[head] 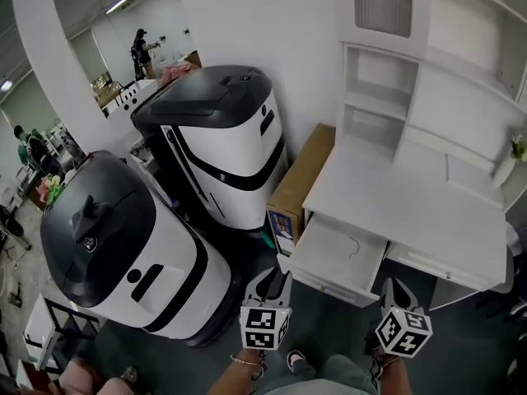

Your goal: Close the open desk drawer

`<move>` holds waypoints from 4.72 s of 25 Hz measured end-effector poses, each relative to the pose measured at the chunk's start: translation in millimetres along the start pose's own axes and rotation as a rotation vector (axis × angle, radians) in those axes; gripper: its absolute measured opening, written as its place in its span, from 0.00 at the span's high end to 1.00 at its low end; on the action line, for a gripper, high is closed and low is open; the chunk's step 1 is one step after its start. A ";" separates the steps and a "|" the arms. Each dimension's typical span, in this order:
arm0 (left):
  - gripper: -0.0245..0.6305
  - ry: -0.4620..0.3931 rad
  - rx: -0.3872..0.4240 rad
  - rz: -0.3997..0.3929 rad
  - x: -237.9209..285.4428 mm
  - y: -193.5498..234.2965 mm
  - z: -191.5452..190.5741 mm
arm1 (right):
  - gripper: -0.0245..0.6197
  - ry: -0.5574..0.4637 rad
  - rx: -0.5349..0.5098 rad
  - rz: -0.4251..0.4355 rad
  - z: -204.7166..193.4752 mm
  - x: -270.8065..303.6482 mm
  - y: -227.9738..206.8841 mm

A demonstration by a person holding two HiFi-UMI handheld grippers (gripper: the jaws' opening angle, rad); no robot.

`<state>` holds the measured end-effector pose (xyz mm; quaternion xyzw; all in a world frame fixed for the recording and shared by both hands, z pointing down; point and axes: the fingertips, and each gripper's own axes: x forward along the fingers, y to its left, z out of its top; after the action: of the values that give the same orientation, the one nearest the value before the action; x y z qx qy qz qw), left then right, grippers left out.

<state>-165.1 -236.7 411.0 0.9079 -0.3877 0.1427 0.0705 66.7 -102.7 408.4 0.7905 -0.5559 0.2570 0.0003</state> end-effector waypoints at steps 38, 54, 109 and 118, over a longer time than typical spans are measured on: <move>0.76 0.231 0.089 -0.110 100.8 -13.9 -151.8 | 0.95 0.217 0.025 -0.255 -96.6 28.8 -123.9; 0.76 0.260 0.099 -0.103 123.6 -12.3 -167.5 | 0.95 0.271 0.031 -0.286 -118.6 38.9 -135.5; 0.76 0.316 0.125 -0.097 214.4 -16.6 -139.7 | 0.95 0.282 0.117 -0.336 -86.3 80.7 -190.4; 0.76 0.330 0.112 -0.095 231.2 -19.2 -132.3 | 0.95 0.283 0.112 -0.342 -74.3 95.4 -199.1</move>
<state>-26.0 -350.0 608.9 0.8919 -0.3192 0.3079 0.0890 235.4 -89.2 568.4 0.8281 -0.3932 0.3919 0.0780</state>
